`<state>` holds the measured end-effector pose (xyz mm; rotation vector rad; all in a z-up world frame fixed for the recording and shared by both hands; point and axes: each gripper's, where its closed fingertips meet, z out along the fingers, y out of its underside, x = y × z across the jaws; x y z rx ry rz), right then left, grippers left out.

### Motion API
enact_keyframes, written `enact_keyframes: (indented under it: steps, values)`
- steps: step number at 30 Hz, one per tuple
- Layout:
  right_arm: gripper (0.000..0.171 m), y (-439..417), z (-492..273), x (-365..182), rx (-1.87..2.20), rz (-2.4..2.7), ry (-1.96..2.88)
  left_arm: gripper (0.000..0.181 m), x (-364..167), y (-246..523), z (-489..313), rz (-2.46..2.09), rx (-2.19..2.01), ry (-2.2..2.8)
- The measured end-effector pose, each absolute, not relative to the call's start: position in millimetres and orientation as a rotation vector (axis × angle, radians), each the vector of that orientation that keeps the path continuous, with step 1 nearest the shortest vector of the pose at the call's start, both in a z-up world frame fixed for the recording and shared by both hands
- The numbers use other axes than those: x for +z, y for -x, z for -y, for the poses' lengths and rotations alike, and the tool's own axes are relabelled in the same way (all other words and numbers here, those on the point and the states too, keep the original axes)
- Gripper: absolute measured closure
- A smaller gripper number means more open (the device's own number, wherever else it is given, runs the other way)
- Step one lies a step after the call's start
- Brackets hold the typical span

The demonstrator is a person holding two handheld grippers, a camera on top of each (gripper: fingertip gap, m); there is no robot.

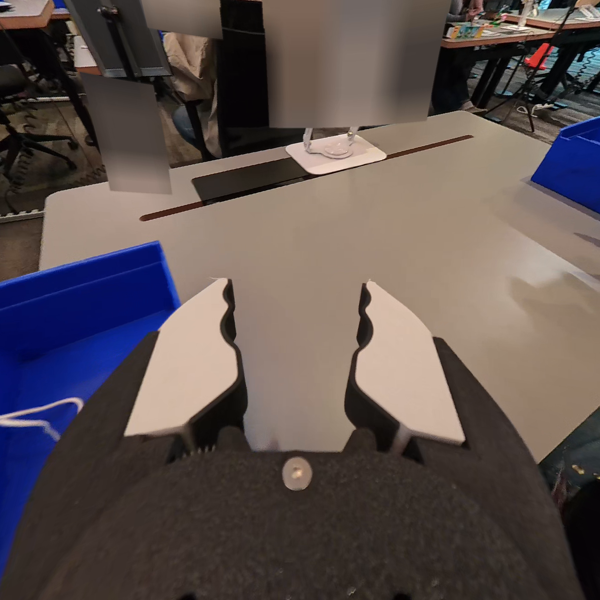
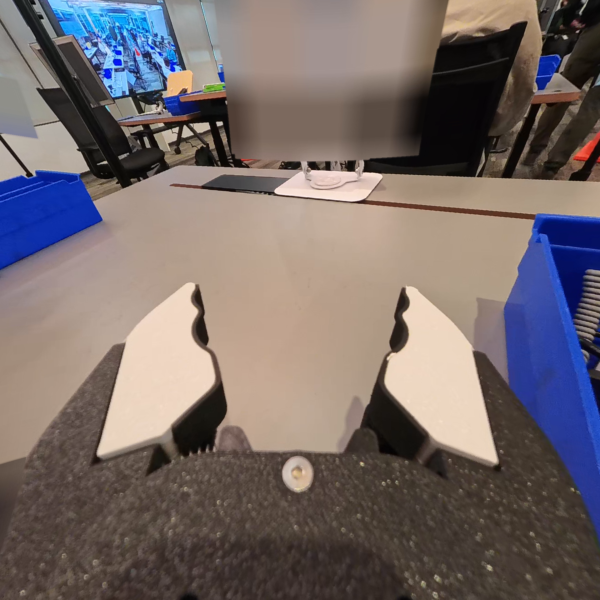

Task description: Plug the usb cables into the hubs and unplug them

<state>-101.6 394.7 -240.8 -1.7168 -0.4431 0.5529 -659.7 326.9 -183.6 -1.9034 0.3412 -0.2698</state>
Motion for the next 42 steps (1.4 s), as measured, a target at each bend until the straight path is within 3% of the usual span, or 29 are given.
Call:
enact_keyframes:
  steps: [13,25,42]
  values:
    - [0.061,106,-443,-232,0.493,0.483,1.717,0.108,-211,549,-423,-0.504,-0.465,1.830]
    - [0.063,108,-498,-240,0.466,0.445,1.668,0.108,-244,569,-457,-0.370,-0.548,1.779]
    - [0.068,99,-510,-261,0.369,0.436,1.685,0.107,-268,558,-461,-0.411,-0.524,1.878]
